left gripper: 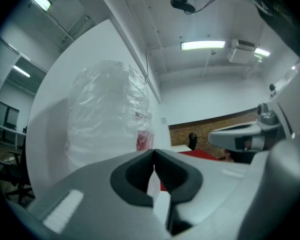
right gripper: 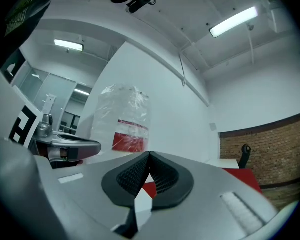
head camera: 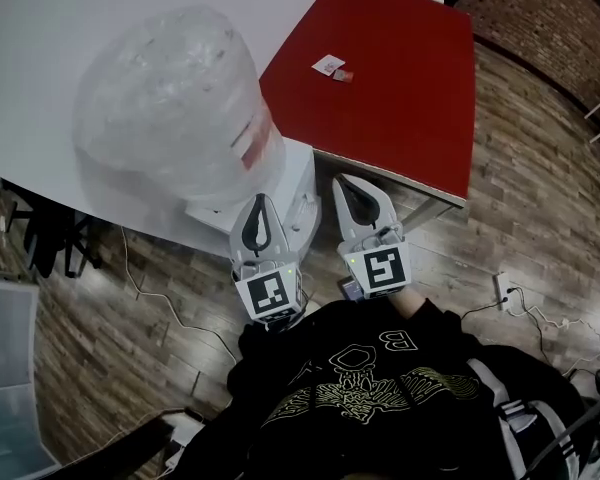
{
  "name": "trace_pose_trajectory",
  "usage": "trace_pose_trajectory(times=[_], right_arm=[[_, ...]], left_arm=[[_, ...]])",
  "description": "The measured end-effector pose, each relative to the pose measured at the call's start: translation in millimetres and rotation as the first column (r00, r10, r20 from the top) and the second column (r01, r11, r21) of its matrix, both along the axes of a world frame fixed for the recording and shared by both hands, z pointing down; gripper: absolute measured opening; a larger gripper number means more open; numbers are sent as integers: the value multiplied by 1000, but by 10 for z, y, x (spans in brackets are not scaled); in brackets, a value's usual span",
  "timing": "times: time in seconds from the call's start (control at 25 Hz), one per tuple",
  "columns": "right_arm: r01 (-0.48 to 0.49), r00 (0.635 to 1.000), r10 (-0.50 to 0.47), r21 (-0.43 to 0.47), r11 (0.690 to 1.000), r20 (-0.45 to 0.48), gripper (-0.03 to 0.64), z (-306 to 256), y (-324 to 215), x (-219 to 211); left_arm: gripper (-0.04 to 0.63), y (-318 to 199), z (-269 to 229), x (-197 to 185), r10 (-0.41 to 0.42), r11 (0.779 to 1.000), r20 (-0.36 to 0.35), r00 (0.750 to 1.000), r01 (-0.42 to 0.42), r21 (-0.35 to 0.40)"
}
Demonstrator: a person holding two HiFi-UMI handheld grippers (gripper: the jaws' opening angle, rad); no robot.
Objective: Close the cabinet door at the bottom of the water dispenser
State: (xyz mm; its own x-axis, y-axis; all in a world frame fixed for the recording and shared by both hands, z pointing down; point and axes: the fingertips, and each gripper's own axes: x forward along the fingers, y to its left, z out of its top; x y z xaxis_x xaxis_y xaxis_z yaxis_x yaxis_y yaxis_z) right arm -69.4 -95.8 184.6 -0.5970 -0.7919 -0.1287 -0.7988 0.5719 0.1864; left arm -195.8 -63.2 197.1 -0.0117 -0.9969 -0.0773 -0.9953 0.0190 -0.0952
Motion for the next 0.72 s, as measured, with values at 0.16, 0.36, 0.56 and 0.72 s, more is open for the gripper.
trace_pose_trajectory(times=[0.16,0.36,0.56,0.72], right_arm=[[9,1000,-9,-8,1000,-1,-3,33,18,-33],[0,1000,0,-10,1000,15,-3,40,-13,1],[-2,1000,3,-40,999,14,-3,100,-53,11],[-24,999,26,-67,997,24,-2,119,-79,46]], left_arm=[[6,2,37,19,3,1000,1,1000,-3,-9],[6,-3,68,28,3,1000,2,1000,-3,-17],[6,-15,63,-14,-5,1000,-12,1000,5,-13],[6,-5,76,-21,-8,1000,-12,1000,8,-17]])
